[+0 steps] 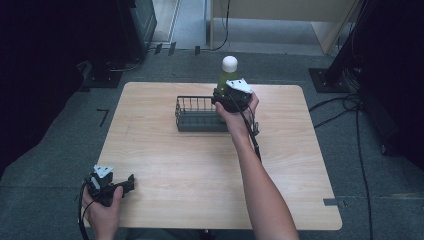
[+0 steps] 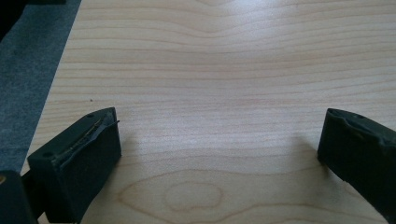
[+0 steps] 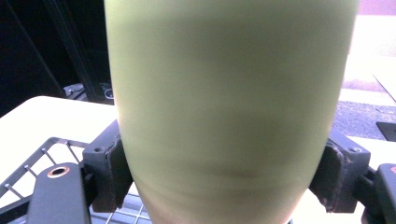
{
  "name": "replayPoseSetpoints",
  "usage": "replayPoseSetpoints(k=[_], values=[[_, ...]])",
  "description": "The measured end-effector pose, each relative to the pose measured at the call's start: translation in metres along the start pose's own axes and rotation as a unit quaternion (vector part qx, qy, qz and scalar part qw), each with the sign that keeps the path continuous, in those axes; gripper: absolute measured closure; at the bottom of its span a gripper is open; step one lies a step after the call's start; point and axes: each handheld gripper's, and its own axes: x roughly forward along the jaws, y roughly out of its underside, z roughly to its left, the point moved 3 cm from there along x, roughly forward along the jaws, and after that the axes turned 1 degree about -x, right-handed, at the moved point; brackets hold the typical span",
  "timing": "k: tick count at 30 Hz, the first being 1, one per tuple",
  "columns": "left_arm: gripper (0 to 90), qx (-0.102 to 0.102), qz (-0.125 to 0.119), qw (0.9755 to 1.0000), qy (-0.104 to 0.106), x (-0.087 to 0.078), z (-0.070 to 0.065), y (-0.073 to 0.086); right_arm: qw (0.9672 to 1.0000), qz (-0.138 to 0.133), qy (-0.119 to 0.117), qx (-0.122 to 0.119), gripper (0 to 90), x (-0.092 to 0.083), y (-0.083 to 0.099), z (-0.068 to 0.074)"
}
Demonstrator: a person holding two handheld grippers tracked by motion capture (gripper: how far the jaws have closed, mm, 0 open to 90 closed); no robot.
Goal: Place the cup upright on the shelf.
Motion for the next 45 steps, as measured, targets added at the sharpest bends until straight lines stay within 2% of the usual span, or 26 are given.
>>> replayPoseSetpoints(k=[5,11,14,16,22,27,35,39,45], values=[[0.0,-0.001,0.0,1.0,0.0,0.0,0.0,0.0,0.9995,0.002,-0.023,-0.02,19.6,0.0,0.001,0.0],[0.0,0.0,0.0,1.0,0.0,0.0,0.0,0.0,0.9996,0.008,-0.028,-0.005,19.2,0.0,0.0,-0.004],[0.0,-0.001,0.0,1.0,0.0,0.0,0.0,0.0,0.999,0.016,-0.036,-0.021,19.2,0.001,-0.001,-0.003],[0.0,-0.001,0.0,1.0,0.0,0.0,0.0,0.0,0.9989,0.018,-0.037,-0.023,19.0,0.001,-0.001,-0.003],[0.0,-0.001,0.0,1.0,0.0,0.0,0.0,0.0,0.9985,0.026,-0.045,-0.014,16.2,-0.001,-0.001,-0.006],[0.0,0.0,0.0,1.0,0.0,0.0,0.0,0.0,0.9983,0.029,-0.047,-0.017,13.1,-0.003,-0.002,-0.008],[0.0,0.0,0.0,1.0,0.0,0.0,0.0,0.0,0.9978,0.029,-0.053,-0.024,11.5,-0.009,-0.001,-0.011],[0.0,-0.001,0.0,1.0,0.0,0.0,0.0,0.0,0.9979,0.026,-0.055,-0.024,5.3,-0.015,0.001,-0.014],[0.0,-0.001,0.0,1.0,0.0,0.0,0.0,0.0,0.9976,0.022,-0.061,-0.026,2.8,-0.028,0.009,-0.022]])
